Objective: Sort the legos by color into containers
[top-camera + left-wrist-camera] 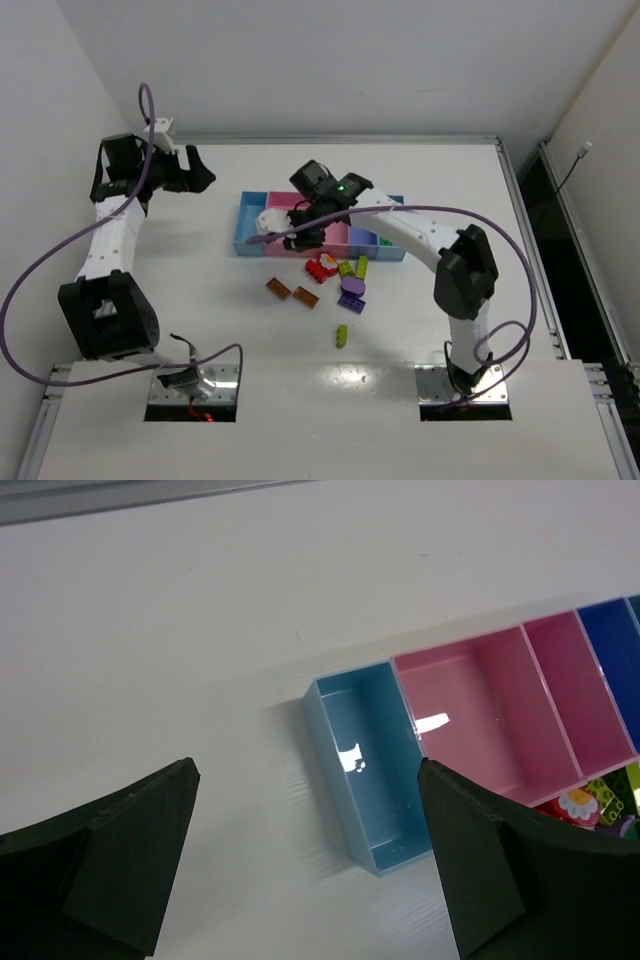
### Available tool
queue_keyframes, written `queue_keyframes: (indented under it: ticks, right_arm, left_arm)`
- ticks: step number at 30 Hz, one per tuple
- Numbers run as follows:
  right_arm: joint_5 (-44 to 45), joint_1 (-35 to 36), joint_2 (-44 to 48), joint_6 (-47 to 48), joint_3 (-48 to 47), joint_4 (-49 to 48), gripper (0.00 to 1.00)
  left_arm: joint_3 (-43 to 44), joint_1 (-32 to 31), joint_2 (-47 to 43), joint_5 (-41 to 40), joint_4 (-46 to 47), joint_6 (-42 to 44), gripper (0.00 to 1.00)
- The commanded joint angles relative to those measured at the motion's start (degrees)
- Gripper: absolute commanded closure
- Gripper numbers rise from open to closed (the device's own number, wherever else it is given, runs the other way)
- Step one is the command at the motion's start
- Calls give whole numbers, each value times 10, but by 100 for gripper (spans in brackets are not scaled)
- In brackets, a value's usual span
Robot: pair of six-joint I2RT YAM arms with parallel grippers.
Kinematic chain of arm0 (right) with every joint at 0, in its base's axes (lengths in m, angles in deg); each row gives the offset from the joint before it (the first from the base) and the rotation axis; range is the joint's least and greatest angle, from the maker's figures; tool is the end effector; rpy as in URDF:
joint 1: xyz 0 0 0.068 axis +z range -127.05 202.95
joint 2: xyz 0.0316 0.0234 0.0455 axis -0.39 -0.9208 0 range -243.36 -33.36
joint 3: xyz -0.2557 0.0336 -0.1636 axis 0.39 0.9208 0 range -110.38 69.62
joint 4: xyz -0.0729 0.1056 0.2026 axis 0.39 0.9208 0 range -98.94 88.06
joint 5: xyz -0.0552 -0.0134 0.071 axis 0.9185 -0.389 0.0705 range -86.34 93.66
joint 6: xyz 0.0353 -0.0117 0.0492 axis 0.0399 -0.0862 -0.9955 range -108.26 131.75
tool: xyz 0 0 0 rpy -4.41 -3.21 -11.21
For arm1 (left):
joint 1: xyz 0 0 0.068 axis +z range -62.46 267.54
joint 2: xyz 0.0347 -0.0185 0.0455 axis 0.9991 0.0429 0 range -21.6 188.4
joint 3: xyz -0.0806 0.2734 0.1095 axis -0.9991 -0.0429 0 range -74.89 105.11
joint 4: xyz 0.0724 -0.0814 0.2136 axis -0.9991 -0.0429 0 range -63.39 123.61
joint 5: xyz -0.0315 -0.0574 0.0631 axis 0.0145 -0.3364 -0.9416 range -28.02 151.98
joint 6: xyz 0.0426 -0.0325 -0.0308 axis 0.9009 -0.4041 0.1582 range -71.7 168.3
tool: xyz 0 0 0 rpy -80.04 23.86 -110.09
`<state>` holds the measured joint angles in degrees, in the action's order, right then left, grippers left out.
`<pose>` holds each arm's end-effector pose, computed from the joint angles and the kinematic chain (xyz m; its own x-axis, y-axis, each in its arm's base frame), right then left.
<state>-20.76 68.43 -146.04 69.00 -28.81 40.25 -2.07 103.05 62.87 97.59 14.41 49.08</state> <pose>0.2783 0.3105 0.2875 0.3157 -0.7712 -0.5528 -0.9488 -0.2623 -0.1760 0.3123 0.0585 0.3662 -0.4905 -0.1246 -0.8625 0.2710 0.9189 -0.2868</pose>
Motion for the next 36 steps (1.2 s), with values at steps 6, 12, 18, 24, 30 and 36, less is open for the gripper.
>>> queue_keyframes:
  ticks: [6, 12, 18, 24, 30, 36]
  right_arm:
    - [257, -34, 145, -401, 88, -202, 100]
    - [324, -93, 209, -543, 134, -179, 100]
    - [354, -177, 230, -586, 177, -150, 100]
    - [257, -259, 190, -654, 156, -101, 100]
    - [179, -294, 101, -648, 98, -49, 100]
    - [160, -300, 52, -648, 92, -65, 100]
  left_arm:
    - [38, -92, -30, -193, 29, -52, 0]
    - [92, -130, -12, -244, 0, -109, 0]
    - [134, -136, 19, -187, -39, -102, 0]
    - [154, -165, 40, -217, -56, -77, 0]
    - [160, -201, 40, -259, -67, -46, 0]
    - [184, -206, 46, -245, -95, -17, 0]
